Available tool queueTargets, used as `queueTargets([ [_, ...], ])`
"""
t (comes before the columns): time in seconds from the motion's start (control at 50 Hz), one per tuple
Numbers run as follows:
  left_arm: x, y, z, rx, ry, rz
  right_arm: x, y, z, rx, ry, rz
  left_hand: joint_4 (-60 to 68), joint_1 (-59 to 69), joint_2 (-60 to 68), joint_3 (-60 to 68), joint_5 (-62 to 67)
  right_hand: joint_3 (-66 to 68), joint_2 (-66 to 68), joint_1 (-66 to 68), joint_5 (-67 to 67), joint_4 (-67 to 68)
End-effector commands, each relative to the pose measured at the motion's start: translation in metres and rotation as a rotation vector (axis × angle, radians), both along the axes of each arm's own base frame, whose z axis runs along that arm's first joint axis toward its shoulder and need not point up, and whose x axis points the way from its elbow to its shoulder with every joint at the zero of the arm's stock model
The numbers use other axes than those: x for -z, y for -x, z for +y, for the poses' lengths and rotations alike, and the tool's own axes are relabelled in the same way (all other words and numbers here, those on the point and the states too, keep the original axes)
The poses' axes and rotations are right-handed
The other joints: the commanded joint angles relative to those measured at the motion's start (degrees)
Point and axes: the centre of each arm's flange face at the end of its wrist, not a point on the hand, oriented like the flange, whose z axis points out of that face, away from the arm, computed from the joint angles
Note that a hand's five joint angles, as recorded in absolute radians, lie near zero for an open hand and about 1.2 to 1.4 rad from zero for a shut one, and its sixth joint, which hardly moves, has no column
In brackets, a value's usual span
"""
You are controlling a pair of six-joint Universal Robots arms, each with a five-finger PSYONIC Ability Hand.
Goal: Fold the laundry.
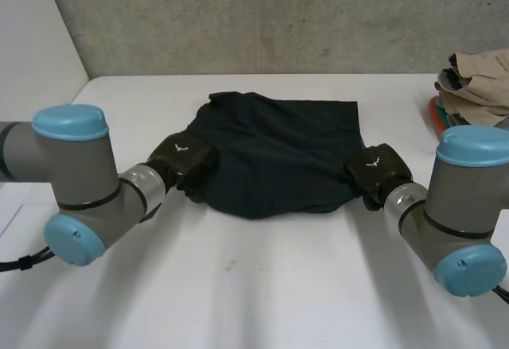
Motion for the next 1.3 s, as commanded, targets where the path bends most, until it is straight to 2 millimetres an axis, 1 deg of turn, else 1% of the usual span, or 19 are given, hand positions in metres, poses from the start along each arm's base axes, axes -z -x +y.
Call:
queueTargets([
  [0.02,0.015,-0.002,0.0,0.005,-0.016,-0.052,0.002,0.0,0.001,0.003,-0.003,0.005,5.81,6.02,6.01,5.95,5.89,9.86,10.87,15.31,11.29,9.28],
  [0.1,0.027,0.0,-0.004,0.013,-0.023,-0.071,0.002,-0.001,0.002,0.0,-0.005,0.006,13.52,13.73,13.72,13.66,13.6,9.02,10.04,14.48,10.45,8.44],
  [0.18,0.032,0.003,-0.009,0.019,-0.005,-0.093,0.001,0.0,0.002,0.002,-0.009,0.007,38.89,39.1,39.09,39.03,38.96,0.48,1.49,5.93,1.91,-0.11],
  [0.2,0.03,0.003,-0.01,0.015,0.005,-0.096,0.001,0.0,0.003,0.003,-0.01,0.009,44.09,44.3,44.29,44.23,44.17,-13.22,-12.2,-7.76,-11.78,-13.8],
  [0.28,0.028,0.005,-0.006,0.015,0.005,-0.095,0.001,0.003,0.006,0.006,-0.041,0.015,44.14,44.35,44.34,44.28,44.22,-52.95,-51.94,-47.5,-51.52,-53.53],
  [0.3,0.027,0.005,-0.005,0.015,0.007,-0.095,-0.001,0.004,0.007,0.008,-0.051,0.018,44.14,44.35,44.34,44.28,44.22,-53.05,-52.04,-47.6,-51.62,-53.63],
  [0.34,0.02,0.005,-0.002,0.015,0.013,-0.091,-0.011,0.007,0.01,0.017,-0.06,0.015,44.14,44.35,44.34,44.28,44.22,-53.05,-52.04,-47.6,-51.62,-53.63],
  [0.36,0.008,0.005,0.001,0.014,0.031,-0.082,-0.027,0.014,0.01,0.04,-0.066,-0.001,44.14,44.35,44.34,44.28,44.22,-53.05,-52.04,-47.6,-51.62,-53.63],
  [0.42,-0.007,0.003,0.01,0.019,0.051,-0.073,-0.05,0.031,0.008,0.097,-0.106,-0.061,44.14,44.35,44.34,44.28,44.22,-53.05,-52.04,-47.6,-51.62,-53.63],
  [0.5,-0.022,0.0,0.016,0.014,0.077,-0.061,-0.058,0.035,0.007,0.094,-0.183,-0.136,44.14,44.35,44.34,44.28,44.22,-51.88,-50.87,-46.43,-50.45,-52.46],
  [0.64,-0.047,-0.002,0.021,0.005,0.116,-0.023,-0.058,0.035,0.01,0.078,-0.236,-0.165,44.14,44.35,44.34,44.28,44.22,-50.36,-49.35,-44.91,-48.93,-50.94],
  [0.76,-0.063,-0.002,0.02,-0.022,0.094,0.061,-0.043,0.034,0.018,0.082,-0.288,-0.177,44.14,44.35,44.34,44.28,44.22,-50.36,-49.35,-44.91,-48.93,-50.94],
  [0.84,-0.073,-0.001,0.014,-0.038,0.097,0.111,-0.03,0.033,0.014,0.09,-0.257,-0.205,44.14,44.35,44.34,44.28,44.22,-47.84,-46.83,-42.39,-46.41,-48.42],
  [1.02,-0.081,0.003,0.009,-0.047,0.082,0.149,0.0,0.026,0.01,0.081,-0.219,-0.18,44.14,44.35,44.34,44.28,44.22,-41.12,-40.11,-35.67,-39.69,-41.7],
  [1.1,-0.081,0.002,0.01,-0.049,0.072,0.149,0.012,0.026,0.006,0.108,-0.219,-0.138,44.14,44.35,44.34,44.28,44.22,-24.51,-23.5,-19.06,-23.08,-25.09],
  [1.12,-0.078,0.001,0.012,-0.05,0.056,0.142,0.012,0.027,0.003,0.122,-0.203,-0.132,44.14,44.35,44.34,44.28,44.22,-9.47,-8.46,-4.02,-8.04,-10.05],
  [1.16,-0.075,0.001,0.014,-0.05,0.036,0.132,0.008,0.027,-0.001,0.132,-0.173,-0.131,44.14,44.35,44.34,44.28,44.22,11.72,12.74,17.18,13.15,11.14],
  [1.26,-0.063,-0.006,0.035,-0.042,-0.069,0.07,-0.004,0.027,0.001,0.138,-0.123,-0.122,44.14,44.35,44.34,44.28,44.22,11.82,12.83,17.27,13.25,11.24],
  [1.3,-0.066,-0.012,0.052,-0.037,-0.114,0.04,-0.028,0.03,0.006,0.129,-0.069,-0.118,44.14,44.35,44.34,44.28,44.22,11.82,12.83,17.27,13.25,11.24],
])
